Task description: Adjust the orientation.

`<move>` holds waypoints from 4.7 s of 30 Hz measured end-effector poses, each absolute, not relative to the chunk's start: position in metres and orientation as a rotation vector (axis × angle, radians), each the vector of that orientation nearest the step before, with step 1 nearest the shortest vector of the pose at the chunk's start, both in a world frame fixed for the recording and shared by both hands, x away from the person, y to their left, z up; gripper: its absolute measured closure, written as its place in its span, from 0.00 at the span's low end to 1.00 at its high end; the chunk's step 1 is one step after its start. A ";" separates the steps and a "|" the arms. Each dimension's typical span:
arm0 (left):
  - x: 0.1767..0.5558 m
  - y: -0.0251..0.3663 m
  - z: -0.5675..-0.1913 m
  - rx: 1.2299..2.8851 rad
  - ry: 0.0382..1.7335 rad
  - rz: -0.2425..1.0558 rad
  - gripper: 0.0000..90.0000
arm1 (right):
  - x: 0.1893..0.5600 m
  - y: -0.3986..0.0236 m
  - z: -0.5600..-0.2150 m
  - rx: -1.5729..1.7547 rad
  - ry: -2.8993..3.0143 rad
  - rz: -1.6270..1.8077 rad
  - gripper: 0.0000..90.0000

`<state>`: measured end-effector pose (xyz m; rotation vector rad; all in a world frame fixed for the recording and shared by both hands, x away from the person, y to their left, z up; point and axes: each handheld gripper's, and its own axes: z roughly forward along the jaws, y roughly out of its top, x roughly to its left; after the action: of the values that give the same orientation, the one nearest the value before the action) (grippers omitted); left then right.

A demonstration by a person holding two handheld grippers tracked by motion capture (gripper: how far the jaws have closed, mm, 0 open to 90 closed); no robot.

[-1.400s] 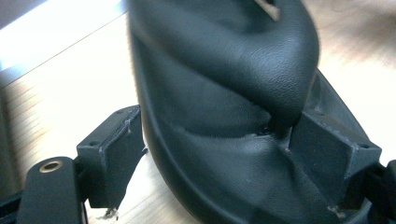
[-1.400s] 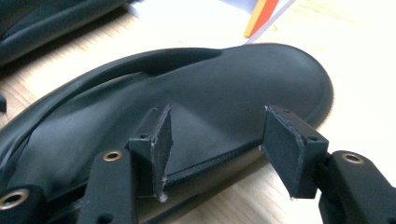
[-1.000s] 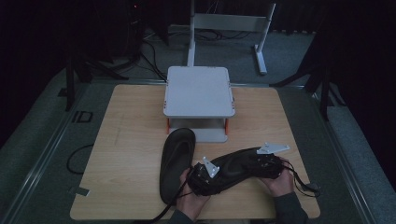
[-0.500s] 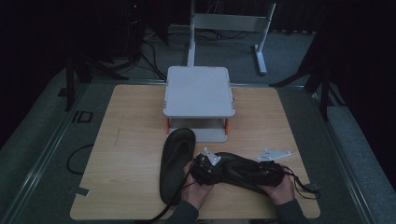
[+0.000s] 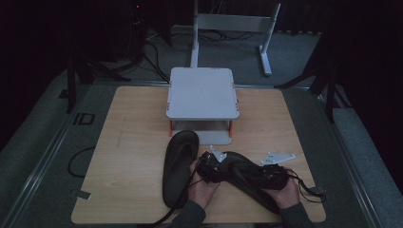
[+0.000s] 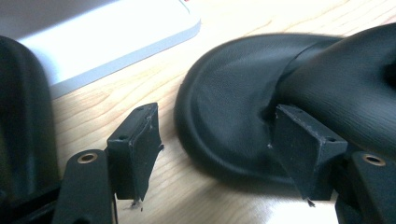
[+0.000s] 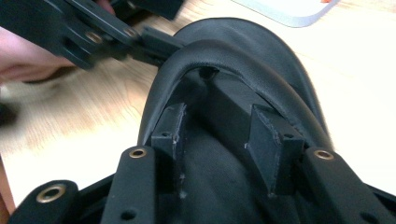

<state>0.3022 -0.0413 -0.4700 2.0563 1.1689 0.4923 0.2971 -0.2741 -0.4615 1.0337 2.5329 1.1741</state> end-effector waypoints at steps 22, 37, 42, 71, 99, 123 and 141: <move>0.274 -0.040 -0.458 2.058 1.067 0.481 0.36 | 0.317 -0.285 -0.454 0.977 2.475 1.075 0.63; 0.273 -0.037 -0.454 2.032 1.058 0.490 0.36 | 0.324 -0.260 -0.454 1.083 2.340 1.117 0.81; 0.274 -0.043 -0.455 2.028 1.054 0.522 0.32 | 0.331 -0.246 -0.457 1.170 2.274 1.139 0.81; 0.288 -0.024 -0.465 2.054 1.156 0.631 0.69 | 0.337 -0.224 -0.461 1.150 2.338 1.292 0.74; 0.297 0.054 -0.462 1.970 1.202 0.470 0.69 | 0.343 -0.226 -0.472 1.125 2.357 1.229 0.70; 0.286 0.059 -0.450 1.887 1.137 0.499 0.51 | 0.328 -0.211 -0.471 1.023 2.447 1.293 0.71; 0.283 0.023 -0.478 2.000 1.249 0.613 0.42 | 0.325 -0.213 -0.471 1.018 2.446 1.296 0.65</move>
<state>0.2831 0.0229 -0.4785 2.0002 1.2486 0.6127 0.3246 -0.2132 -0.4712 1.0184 2.4459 1.2961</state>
